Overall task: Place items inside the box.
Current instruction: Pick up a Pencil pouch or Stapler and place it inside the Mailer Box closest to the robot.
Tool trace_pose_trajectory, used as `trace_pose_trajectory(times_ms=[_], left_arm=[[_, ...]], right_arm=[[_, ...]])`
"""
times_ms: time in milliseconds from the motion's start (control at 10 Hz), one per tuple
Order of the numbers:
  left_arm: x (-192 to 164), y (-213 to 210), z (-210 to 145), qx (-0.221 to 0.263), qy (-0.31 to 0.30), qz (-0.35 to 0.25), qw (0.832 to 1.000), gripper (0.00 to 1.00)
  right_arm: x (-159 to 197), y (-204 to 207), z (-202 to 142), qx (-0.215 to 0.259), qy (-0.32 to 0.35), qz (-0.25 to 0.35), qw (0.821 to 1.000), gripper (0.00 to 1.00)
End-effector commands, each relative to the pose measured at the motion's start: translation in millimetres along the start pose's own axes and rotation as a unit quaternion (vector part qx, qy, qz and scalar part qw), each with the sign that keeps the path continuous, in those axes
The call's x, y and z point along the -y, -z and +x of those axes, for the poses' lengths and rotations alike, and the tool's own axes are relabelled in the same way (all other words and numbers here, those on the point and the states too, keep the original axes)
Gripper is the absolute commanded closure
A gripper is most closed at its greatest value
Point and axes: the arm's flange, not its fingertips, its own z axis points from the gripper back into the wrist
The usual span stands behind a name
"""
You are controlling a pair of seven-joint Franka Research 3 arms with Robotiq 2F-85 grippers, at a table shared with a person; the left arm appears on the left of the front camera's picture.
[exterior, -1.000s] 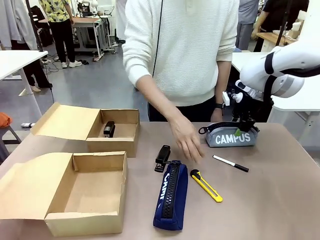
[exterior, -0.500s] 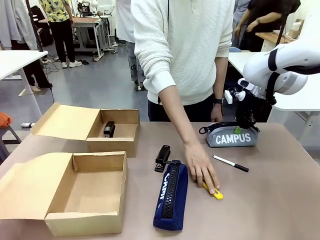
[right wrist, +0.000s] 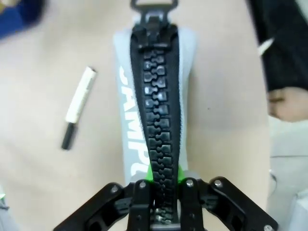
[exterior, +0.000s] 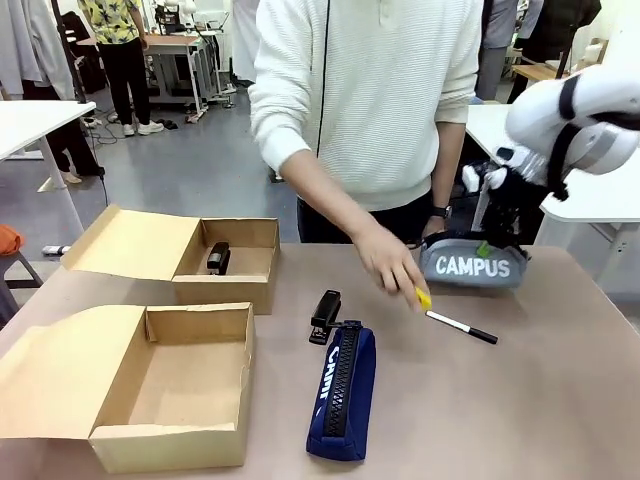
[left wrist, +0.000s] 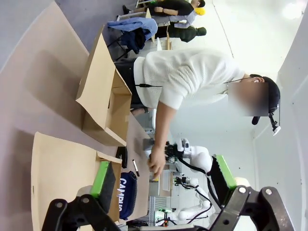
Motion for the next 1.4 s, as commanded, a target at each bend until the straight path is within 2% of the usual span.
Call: trace_pose_trajectory(times_ms=[0,100,200,300,400,500,600,800,900,1000,1100,1200,1300], left_arm=[[0,0,0,0.001,0.01,-0.008,1.0,0.0],[0,0,0,0.001,0.01,-0.008,1.0,0.0],[0,0,0,0.001,0.01,-0.008,1.0,0.0],[0,0,0,0.001,0.01,-0.008,1.0,0.0],[0,0,0,0.001,0.01,-0.008,1.0,0.0],[0,0,0,0.001,0.01,-0.008,1.0,0.0],[0,0,0,0.001,0.01,-0.008,1.0,0.0],[0,0,0,0.001,0.01,-0.008,1.0,0.0],[0,0,0,0.001,0.01,-0.008,1.0,0.0],[0,0,0,0.001,0.01,-0.008,1.0,0.0],[0,0,0,0.001,0.01,-0.008,1.0,0.0],[0,0,0,0.001,0.01,-0.008,1.0,0.0],[0,0,0,0.001,0.01,-0.008,1.0,0.0]], right_arm=[[-64,-69,-11,0.038,0.118,-0.013,0.992,1.0],[-99,-89,-17,0.023,0.19,-0.027,0.981,1.0],[-129,-98,-26,0.012,0.251,-0.014,0.968,1.0],[-158,-103,-35,0.005,0.326,-0.004,0.945,1.0],[-186,-105,-42,0.022,0.369,0.0,0.929,1.0],[-209,-102,-46,0.041,0.379,0.013,0.925,1.0],[-162,-113,-50,0.011,0.317,-0.012,0.948,1.0],[-162,-113,-50,0.011,0.317,-0.012,0.948,1.0],[-190,-108,-54,0.012,0.346,-0.001,0.938,0.89],[-186,-87,-17,0.066,0.286,0.03,0.956,0.89],[-192,-82,29,0.119,0.33,0.053,0.935,0.89],[-206,-78,77,0.145,0.361,0.078,0.918,0.89],[-219,-66,121,0.161,0.421,0.07,0.89,0.89]])
